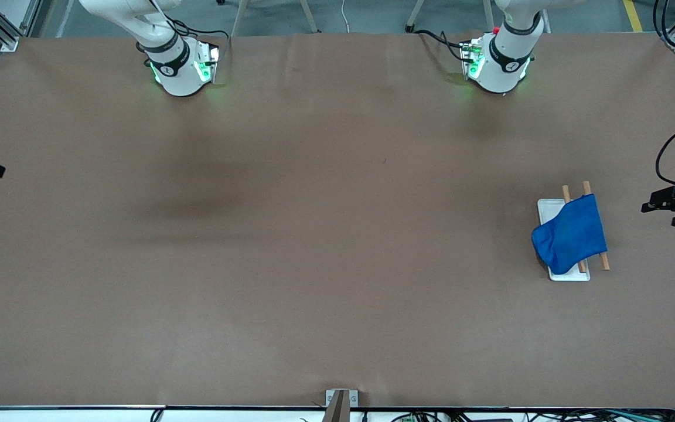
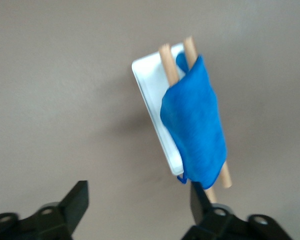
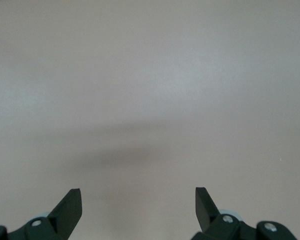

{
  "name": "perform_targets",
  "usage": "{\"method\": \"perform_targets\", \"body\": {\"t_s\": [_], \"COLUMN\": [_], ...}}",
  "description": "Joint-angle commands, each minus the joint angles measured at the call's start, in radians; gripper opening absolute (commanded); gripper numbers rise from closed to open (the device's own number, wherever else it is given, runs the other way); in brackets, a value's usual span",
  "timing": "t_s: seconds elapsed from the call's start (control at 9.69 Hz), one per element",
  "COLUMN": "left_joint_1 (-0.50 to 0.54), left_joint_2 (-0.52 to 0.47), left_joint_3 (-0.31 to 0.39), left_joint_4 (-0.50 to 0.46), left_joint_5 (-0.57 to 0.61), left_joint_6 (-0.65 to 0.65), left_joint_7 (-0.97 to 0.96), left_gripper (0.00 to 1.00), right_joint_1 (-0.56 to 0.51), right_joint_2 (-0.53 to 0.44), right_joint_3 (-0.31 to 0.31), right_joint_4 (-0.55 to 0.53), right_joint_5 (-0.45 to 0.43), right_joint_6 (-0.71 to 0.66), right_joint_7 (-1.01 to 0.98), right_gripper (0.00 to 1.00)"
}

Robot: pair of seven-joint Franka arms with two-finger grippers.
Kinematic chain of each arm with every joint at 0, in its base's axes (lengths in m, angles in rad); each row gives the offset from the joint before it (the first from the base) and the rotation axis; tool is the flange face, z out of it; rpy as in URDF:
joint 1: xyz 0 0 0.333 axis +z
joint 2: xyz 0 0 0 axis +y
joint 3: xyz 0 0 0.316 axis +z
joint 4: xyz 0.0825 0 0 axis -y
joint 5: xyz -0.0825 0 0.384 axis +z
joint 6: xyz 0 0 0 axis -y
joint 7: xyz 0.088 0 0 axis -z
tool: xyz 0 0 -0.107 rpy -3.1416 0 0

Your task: Right arm passes towel to left arm to hang

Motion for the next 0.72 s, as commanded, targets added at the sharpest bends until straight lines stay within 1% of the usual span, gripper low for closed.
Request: {"method": "perform_targets", "body": {"t_s": [0.0,0.1,0.31,0.41,0.52,0.62], "left_joint_1": [-0.024,-0.024,-0.031,-0.053,-0.082,-0.097], "left_joint_2": [-0.087,-0.14,-0.258,-0.3,-0.341,-0.352], "left_joint_3": [-0.087,-0.133,-0.248,-0.273,-0.279,-0.299], "left_joint_4": [-0.032,-0.035,-0.061,-0.052,-0.048,-0.019], "left_joint_5": [0.01,0.018,0.117,0.122,0.122,0.125], "left_joint_6": [0.009,0.006,-0.025,-0.075,-0.101,-0.14], "left_joint_7": [-0.208,-0.325,-0.515,-0.609,-0.663,-0.732], "left_gripper": [1.0,1.0,1.0,1.0,1.0,1.0], "right_joint_1": [-0.054,-0.054,-0.052,-0.054,-0.054,-0.061], "right_joint_2": [-0.078,-0.081,-0.084,-0.076,-0.073,-0.075], "right_joint_3": [0.088,0.092,0.102,0.102,0.104,0.116], "right_joint_4": [-0.071,-0.105,-0.103,-0.068,-0.057,-0.054], "right_joint_5": [-0.029,-0.029,-0.032,-0.072,-0.089,-0.09], "right_joint_6": [-0.026,0.01,0.009,0.005,0.003,0.008], "right_joint_7": [0.119,0.146,0.141,0.138,0.138,0.152], "right_gripper": [1.0,1.0,1.0,1.0,1.0,1.0]}}
